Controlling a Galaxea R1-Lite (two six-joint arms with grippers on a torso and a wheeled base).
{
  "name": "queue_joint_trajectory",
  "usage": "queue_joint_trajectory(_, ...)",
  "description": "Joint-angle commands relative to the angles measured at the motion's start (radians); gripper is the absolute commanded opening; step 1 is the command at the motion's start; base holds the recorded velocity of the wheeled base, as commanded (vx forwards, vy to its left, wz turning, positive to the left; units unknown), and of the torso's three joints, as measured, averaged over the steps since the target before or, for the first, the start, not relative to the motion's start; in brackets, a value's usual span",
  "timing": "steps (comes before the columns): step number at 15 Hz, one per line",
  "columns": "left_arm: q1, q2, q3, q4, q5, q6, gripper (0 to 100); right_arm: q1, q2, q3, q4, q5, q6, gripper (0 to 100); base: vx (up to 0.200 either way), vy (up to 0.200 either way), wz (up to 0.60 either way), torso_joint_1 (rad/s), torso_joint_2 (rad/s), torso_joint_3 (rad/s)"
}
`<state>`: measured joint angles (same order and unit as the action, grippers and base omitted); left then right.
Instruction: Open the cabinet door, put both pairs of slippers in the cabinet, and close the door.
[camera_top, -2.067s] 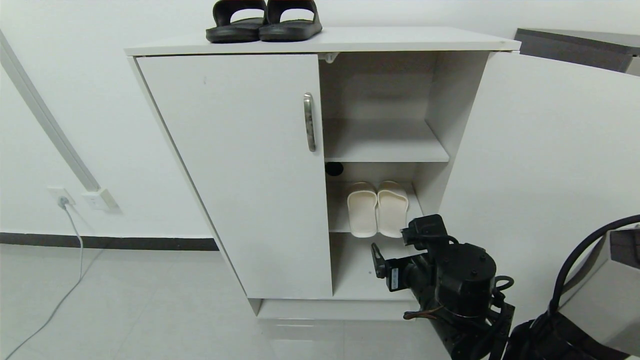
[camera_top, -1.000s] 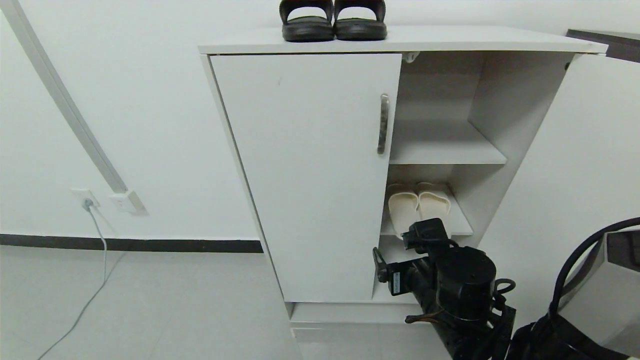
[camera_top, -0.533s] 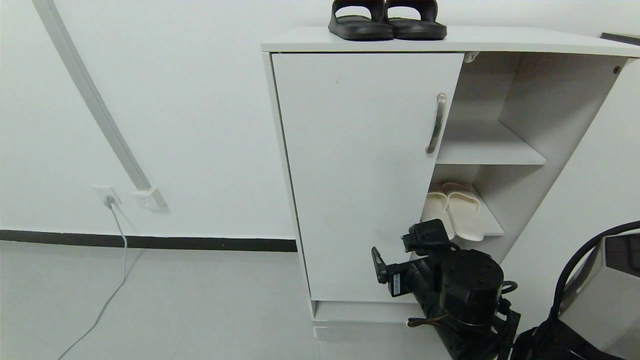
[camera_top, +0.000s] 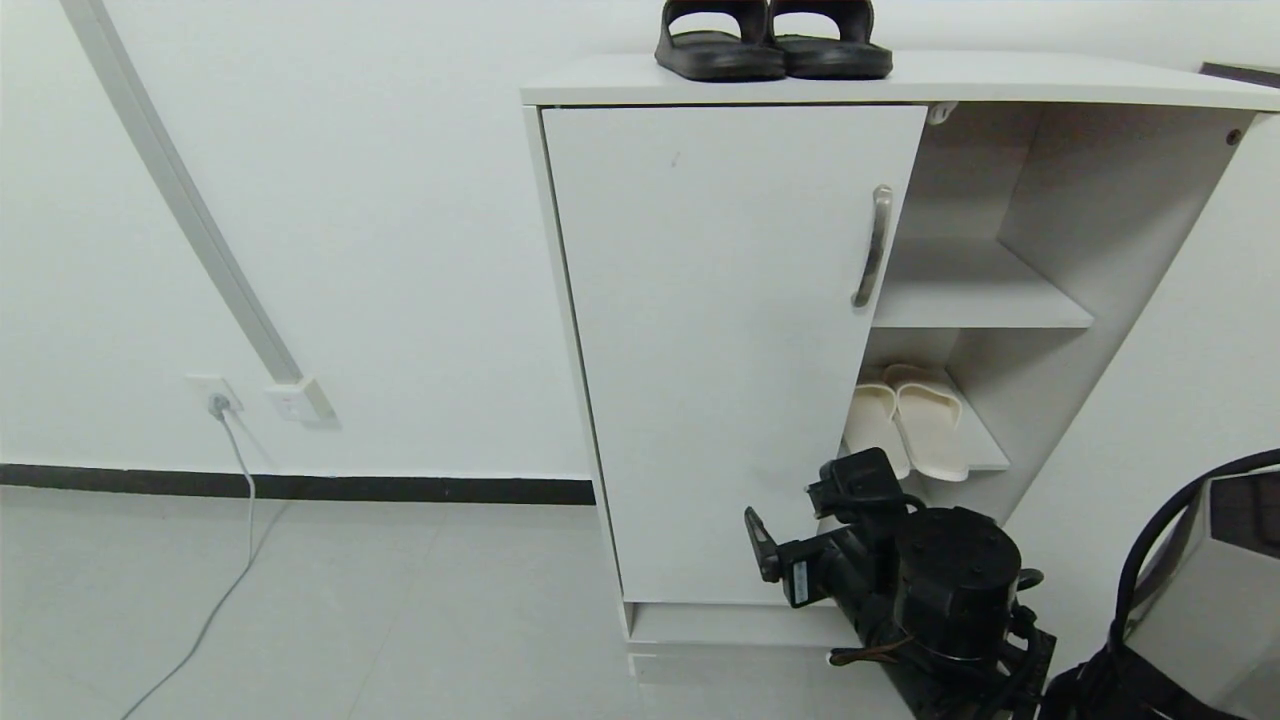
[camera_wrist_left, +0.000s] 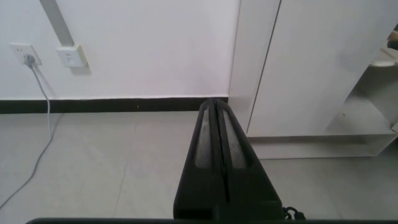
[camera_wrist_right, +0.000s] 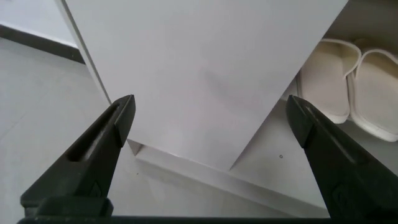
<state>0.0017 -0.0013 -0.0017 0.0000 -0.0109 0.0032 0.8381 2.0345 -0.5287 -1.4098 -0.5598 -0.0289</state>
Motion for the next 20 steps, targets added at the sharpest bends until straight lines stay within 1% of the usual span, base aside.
queue_joint_trajectory(1, 0.0, 0.001, 0.0, 0.0, 0.0, 0.0, 0, 0.001, 0.001, 0.009, -0.003, 0.003, 0.0, 100, 0.0, 0.0, 0.0, 0.0, 0.0, 0.0)
queue_joint_trajectory(12, 0.0, 0.001, 0.0, 0.0, 0.0, 0.0, 0, 0.001, 0.003, 0.013, -0.011, 0.006, -0.006, 100, 0.0, 0.0, 0.0, 0.001, -0.01, -0.005)
queue_joint_trajectory(16, 0.0, 0.001, 0.0, 0.0, 0.0, 0.0, 0, 0.001, 0.003, 0.013, -0.009, 0.004, -0.006, 100, 0.0, 0.0, 0.0, 0.017, -0.22, -0.319)
queue_joint_trajectory(20, 0.0, 0.001, 0.0, 0.0, 0.0, 0.0, 0, 0.001, 0.003, 0.015, -0.011, 0.006, -0.006, 100, 0.0, 0.0, 0.0, 0.054, -0.54, -0.36)
